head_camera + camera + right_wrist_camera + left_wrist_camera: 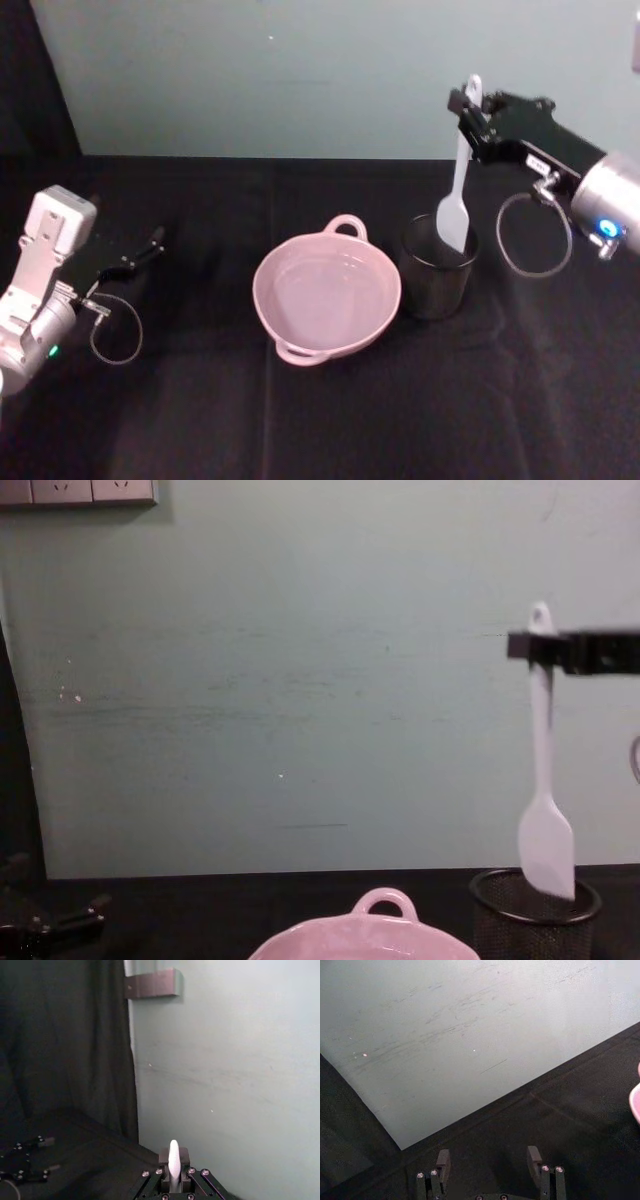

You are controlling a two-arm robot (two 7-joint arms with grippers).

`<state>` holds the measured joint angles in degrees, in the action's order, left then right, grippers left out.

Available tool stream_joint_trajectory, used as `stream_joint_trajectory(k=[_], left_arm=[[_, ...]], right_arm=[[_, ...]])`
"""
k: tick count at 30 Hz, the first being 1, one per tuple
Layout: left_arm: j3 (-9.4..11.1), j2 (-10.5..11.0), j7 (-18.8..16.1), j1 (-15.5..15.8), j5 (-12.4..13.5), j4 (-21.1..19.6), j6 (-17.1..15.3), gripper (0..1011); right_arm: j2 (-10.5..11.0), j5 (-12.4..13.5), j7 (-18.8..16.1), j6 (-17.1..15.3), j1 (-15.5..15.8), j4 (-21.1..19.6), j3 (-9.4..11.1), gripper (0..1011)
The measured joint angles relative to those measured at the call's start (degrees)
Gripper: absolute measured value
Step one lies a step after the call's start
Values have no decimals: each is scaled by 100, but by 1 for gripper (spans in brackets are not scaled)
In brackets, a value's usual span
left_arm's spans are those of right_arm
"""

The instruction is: Use the one hand to pick up the spoon and stir the clear water in the bowl.

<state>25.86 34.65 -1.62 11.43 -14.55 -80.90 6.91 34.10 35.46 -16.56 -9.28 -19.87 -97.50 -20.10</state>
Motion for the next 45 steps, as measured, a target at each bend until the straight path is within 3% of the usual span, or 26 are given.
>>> stream_joint_trajectory(k=[9, 18, 29, 39, 45], left_arm=[[0, 0, 0, 0, 0, 0, 0, 1011], [0, 0, 0, 0, 0, 0, 0, 1011], [0, 0, 0, 0, 0, 0, 0, 1011], [0, 0, 0, 0, 0, 0, 0, 1011], [0, 0, 0, 0, 0, 0, 0, 1011]], right_arm=[[-274, -164, -306, -261, -470, 7, -200, 114], [-808, -203, -689, -43, -713, 528, -604, 114], [-1132, -344, -990, 488, -566, 1161, -869, 114], [-1209, -410, -1168, 771, -288, 1308, -906, 114], [-1341, -446, -1238, 844, -295, 1462, -958, 114]])
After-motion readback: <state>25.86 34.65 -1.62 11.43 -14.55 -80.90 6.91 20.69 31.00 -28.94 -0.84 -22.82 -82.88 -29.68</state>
